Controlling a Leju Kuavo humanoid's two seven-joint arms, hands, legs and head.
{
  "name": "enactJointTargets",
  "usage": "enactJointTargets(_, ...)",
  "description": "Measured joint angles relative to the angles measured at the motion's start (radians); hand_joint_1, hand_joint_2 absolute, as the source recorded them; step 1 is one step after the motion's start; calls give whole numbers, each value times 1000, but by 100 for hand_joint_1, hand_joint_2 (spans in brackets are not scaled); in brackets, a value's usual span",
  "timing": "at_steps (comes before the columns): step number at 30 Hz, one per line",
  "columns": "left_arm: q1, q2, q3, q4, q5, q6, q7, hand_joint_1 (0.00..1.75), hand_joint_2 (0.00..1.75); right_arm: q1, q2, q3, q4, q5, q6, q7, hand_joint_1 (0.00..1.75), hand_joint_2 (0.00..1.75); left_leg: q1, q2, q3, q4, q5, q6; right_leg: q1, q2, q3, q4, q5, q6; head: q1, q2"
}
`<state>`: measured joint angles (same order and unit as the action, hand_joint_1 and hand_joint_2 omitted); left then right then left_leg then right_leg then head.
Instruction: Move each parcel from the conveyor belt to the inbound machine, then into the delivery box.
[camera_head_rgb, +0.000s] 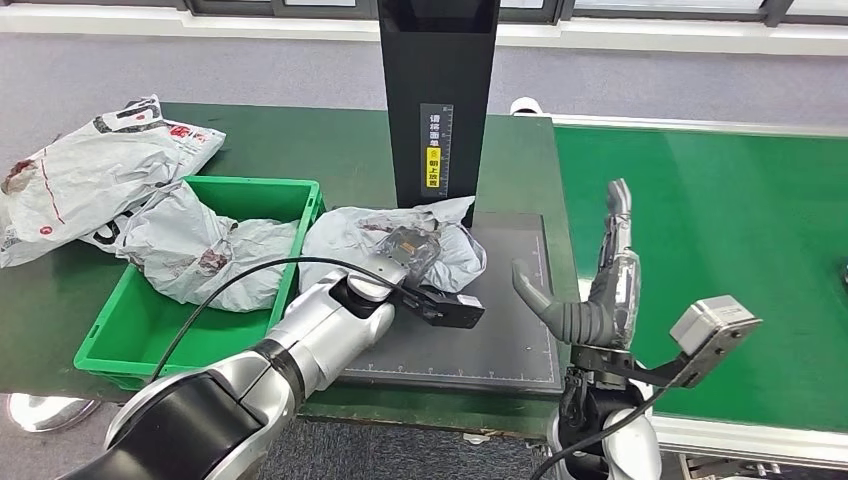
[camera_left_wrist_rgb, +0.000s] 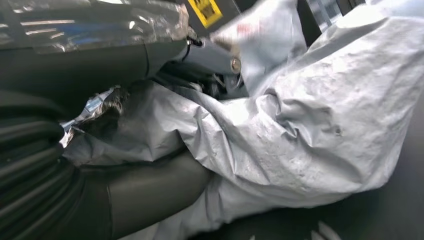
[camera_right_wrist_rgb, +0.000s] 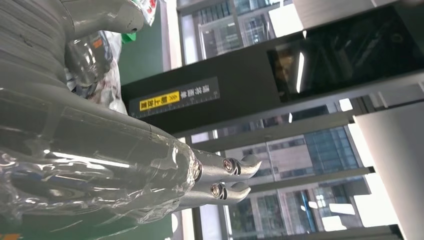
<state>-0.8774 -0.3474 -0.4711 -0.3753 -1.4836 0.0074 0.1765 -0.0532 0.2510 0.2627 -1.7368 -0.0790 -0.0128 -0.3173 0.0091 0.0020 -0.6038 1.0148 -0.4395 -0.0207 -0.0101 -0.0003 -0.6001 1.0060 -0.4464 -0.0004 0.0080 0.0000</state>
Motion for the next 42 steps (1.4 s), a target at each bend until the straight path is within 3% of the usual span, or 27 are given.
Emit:
enactJointTargets(5,-5,6,1,-83,15,115,25,175,175,36,0,-20,-55,24,-18,3,0,175,0,-1,-2,0,0,0,0,-1,-1,0,0,0,0,0)
enactJointTargets(11,8,38,16,-318,37,175,18,175,175,66,0,-41,-104,44,-42,5,0,175,0,-1,-3,0,0,0,0,0,-2,0,0,0,0,0)
enactJointTargets(17,29,94,38,-587,40,208,28,175,175,86,-3,-44,-113,43,-80,-9,0,175,0,-1,-3,0,0,0,0,0,-2,0,0,0,0,0)
enactJointTargets(23,35,175,99,-742,-8,220,93,175,175,103,-11,-44,-109,22,-85,-21,0,175,0,0,-3,-1,1,-1,1,0,-3,1,0,0,0,0)
enactJointTargets(33,44,344,315,-695,-60,221,181,175,175,104,-33,-44,-66,-1,-33,-15,0,175,1,1,-3,-2,3,-4,3,1,-3,2,0,-2,0,0)
enactJointTargets(38,48,415,350,-576,-61,171,227,175,175,103,-37,-46,-50,3,-10,-4,0,175,1,0,-3,-2,3,-4,3,0,-3,2,0,-3,0,0)
enactJointTargets(42,64,445,355,-471,-61,125,238,175,175,102,-39,-49,-35,5,3,-4,0,175,1,0,-3,-2,3,-4,2,0,-4,2,0,-3,0,0)
